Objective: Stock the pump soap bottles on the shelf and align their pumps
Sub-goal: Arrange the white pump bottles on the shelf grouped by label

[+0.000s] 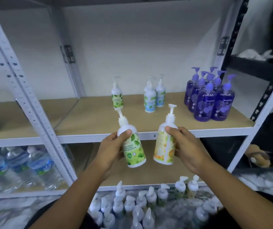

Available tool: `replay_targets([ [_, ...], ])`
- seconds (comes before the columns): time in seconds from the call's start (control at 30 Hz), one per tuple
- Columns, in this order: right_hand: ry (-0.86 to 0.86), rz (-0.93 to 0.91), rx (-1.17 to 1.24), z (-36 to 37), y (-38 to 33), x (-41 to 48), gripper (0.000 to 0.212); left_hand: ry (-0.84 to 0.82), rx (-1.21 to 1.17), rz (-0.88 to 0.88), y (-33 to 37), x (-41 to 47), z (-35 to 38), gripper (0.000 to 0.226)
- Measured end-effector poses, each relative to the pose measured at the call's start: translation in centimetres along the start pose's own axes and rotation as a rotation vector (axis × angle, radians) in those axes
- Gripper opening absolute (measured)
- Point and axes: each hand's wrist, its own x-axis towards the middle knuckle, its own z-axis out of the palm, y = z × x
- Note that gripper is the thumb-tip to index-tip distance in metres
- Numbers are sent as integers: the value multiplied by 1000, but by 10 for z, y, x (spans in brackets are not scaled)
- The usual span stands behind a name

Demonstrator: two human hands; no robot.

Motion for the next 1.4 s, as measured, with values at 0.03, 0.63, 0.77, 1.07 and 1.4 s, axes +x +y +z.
replay_targets([
  [0.03,-25,7,11,5,-3,-1,49,24,-60,-23,-1,-2,1,62],
  [0.63,-147,258,272,34,36,-1,77,-22,-200,-215,-20,-10,-2,68],
  [0.77,-143,270,306,31,36,-2,62,16,-31,-142,-23,-11,-8,54],
  [1.07,-122,29,11,37,35,-8,66,103,68,-49,-16,-17,-11,30],
  [1.4,-82,-66,-31,54,31,-5,40,79,-47,7,-5,-19,-8,27],
])
